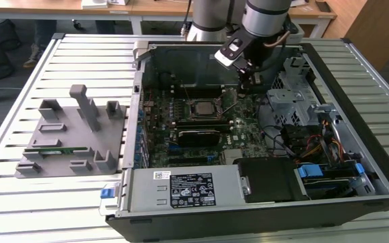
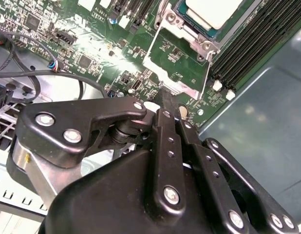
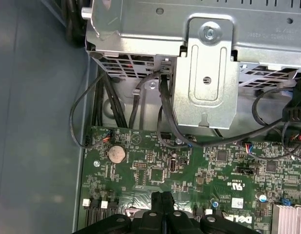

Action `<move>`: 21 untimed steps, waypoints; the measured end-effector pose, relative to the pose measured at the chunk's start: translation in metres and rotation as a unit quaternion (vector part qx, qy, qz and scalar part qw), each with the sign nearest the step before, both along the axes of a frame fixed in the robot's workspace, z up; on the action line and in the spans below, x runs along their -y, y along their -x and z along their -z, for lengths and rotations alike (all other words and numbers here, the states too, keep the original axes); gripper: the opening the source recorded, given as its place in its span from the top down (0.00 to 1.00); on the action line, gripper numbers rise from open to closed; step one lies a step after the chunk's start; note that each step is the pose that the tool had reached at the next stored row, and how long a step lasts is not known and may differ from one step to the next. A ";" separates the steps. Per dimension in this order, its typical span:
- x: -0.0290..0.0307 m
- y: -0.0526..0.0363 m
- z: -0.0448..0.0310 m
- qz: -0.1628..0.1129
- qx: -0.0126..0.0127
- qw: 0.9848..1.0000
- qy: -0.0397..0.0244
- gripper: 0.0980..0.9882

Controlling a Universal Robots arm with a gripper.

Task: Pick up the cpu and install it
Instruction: 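Close the cpu cover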

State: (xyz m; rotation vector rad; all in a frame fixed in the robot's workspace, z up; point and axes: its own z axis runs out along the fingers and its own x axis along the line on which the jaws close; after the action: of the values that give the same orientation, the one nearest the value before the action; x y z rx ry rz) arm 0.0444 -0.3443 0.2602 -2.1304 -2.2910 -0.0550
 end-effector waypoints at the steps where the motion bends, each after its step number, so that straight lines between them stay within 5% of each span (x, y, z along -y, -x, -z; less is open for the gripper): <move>1: 0.0000 -0.0006 0.0004 0.000 0.000 1.000 0.000 0.99; 19: 0.0000 -0.0027 0.0159 0.000 -0.003 1.000 0.000 0.99; 21: 0.0000 -0.0028 0.0160 0.000 -0.004 1.000 0.000 0.99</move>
State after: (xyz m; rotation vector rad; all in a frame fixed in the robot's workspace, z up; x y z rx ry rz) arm 0.0472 -0.3443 0.2442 -2.1261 -2.2865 -0.0450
